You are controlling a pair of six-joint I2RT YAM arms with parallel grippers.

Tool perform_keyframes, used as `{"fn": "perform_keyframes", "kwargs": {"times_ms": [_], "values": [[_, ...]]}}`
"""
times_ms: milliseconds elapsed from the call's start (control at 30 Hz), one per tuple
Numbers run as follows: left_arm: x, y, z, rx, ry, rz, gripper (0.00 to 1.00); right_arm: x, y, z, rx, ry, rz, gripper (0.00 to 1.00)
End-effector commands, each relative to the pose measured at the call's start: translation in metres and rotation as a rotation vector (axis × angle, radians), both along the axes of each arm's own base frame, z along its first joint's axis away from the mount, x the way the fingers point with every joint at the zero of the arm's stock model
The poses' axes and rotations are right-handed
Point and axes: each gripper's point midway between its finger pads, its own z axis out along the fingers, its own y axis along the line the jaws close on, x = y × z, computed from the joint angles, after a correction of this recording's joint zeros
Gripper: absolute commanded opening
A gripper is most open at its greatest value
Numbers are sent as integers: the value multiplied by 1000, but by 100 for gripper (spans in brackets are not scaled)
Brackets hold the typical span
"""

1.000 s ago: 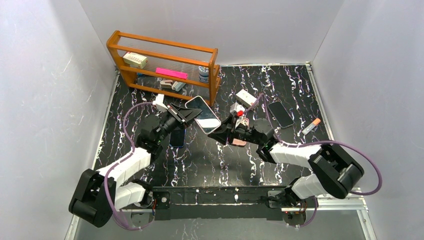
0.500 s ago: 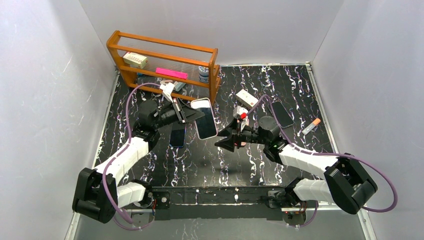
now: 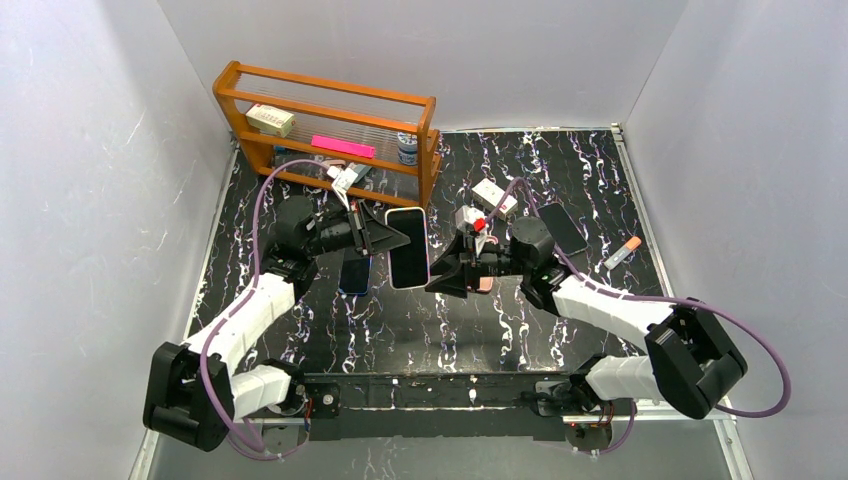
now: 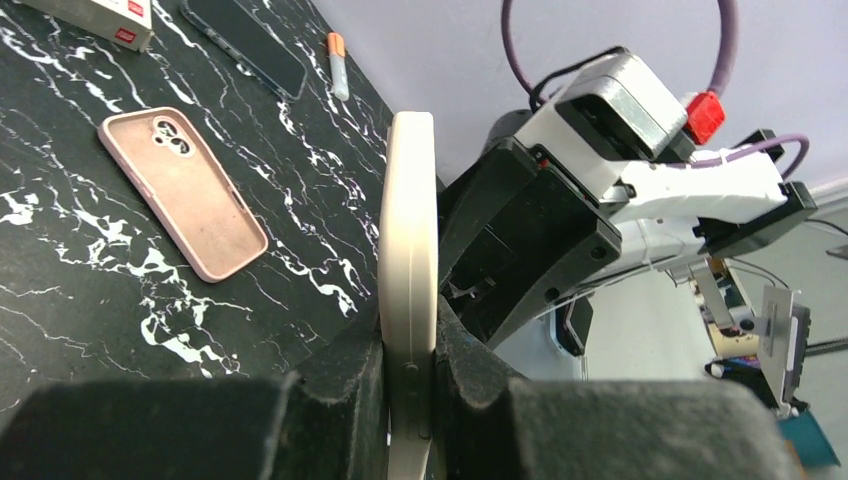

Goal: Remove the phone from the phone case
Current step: Remove the phone case from the phone.

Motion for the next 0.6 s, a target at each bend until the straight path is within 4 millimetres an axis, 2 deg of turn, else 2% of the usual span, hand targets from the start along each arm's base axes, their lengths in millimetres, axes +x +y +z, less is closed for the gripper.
{"fn": "perform_keyframes", "kwargs": {"times_ms": [0,167,500,567], "values": [[-16,0,44,-42,-163,-70,0,-4,6,22,42,-55,83,47],[-20,1,46,-44,-171,-84,0,-9,9,24,42,-47,142,38],[-19,0,55,-67,-134,-68,0,-11,11,16,27,-100,205,2],[-19,0,55,-73,-115,-65,0,-6,12,16,28,-121,184,1]]}}
